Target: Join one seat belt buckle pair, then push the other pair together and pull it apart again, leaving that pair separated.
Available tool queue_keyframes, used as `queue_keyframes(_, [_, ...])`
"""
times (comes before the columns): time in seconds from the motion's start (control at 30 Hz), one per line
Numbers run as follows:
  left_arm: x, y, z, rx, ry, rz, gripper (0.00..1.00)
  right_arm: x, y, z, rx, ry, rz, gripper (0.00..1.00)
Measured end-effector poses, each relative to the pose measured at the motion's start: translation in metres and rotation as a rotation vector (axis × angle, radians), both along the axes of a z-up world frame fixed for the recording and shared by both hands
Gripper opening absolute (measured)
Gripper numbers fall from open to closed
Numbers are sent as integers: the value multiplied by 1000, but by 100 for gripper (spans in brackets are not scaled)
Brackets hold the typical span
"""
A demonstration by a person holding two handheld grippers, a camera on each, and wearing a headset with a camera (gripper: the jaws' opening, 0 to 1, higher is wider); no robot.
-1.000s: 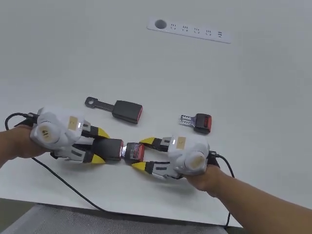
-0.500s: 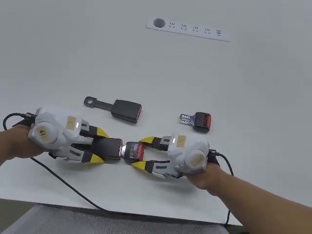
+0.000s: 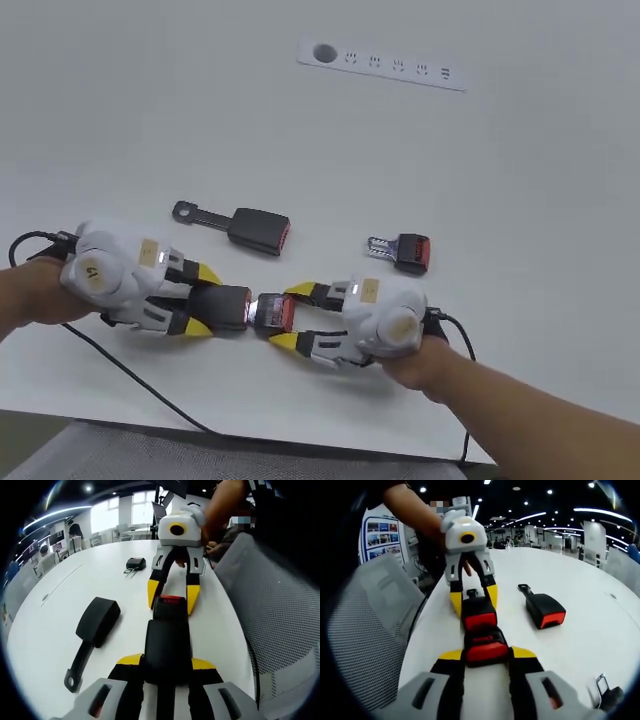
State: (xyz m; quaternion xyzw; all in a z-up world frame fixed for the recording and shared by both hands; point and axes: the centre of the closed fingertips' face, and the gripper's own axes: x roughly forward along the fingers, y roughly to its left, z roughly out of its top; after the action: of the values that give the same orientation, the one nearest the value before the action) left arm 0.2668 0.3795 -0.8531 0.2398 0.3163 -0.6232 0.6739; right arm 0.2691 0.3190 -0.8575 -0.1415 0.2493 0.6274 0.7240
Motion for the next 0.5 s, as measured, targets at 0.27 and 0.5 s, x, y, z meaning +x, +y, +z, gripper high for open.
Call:
queue_keyframes(0.27, [-9, -5, 3, 40, 92, 24, 44, 3, 3, 2, -64, 10, -34, 49])
queue_keyframes(0.5, [-9, -12, 15, 20, 102, 79, 75, 13, -1, 16, -16, 16, -123, 79])
